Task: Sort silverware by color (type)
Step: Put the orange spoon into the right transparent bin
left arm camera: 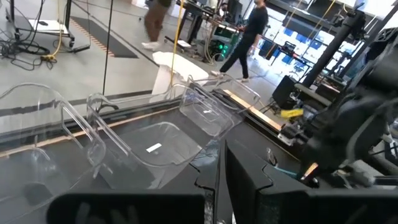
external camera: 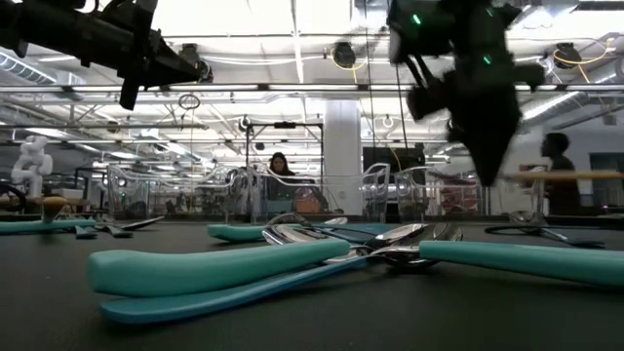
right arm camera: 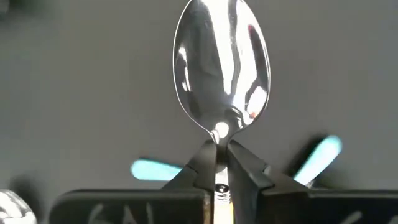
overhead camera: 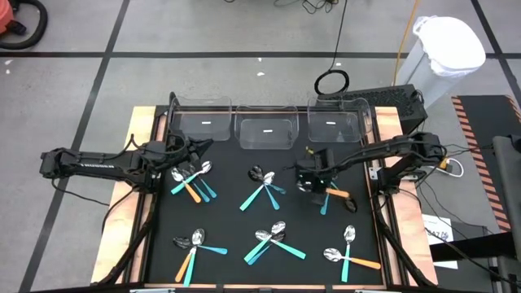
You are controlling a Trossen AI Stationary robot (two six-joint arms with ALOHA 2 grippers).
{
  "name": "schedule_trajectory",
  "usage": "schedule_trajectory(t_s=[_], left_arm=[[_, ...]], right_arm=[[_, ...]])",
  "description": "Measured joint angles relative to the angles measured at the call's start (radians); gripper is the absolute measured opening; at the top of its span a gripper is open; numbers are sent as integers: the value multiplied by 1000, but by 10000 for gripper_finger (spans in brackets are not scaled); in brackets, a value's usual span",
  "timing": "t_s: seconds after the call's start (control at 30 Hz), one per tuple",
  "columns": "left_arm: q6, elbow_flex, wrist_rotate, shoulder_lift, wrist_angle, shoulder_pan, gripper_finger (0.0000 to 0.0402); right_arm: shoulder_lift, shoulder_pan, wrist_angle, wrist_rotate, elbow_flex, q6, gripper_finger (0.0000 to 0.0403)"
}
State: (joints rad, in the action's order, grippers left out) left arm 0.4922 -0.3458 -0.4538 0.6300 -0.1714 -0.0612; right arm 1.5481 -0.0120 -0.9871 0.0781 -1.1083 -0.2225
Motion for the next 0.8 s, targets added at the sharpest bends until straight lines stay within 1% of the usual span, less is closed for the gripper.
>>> schedule_trajectory(t_s=[0.1,0.2,0.27,0.33,0.47,0.6,0.7,0.8], left_arm=[[0,0,0,0,-3,0,27],[1,0,0,0,-4,0,27],[24,0,0,0,-4,0,27],[52,0,-13,0,-4,0,27],[67,0,-23,0,-3,0,27],[153,0,-71,0,8,0,27],[157,0,-76,0,9,0,27],[156,0,-80,0,13,0,27]], right_arm=[[-3,-15,-60,-122,-125,112,15],[-2,-51,-130,-308,-235,232,17],[-3,-100,-148,-414,-282,301,17],[-3,-166,-153,-480,-302,367,17],[-3,-315,-141,-529,-296,502,17],[-3,-462,-83,-527,-272,593,17],[-3,-552,-47,-525,-270,637,17],[0,-616,-19,-518,-269,684,20]])
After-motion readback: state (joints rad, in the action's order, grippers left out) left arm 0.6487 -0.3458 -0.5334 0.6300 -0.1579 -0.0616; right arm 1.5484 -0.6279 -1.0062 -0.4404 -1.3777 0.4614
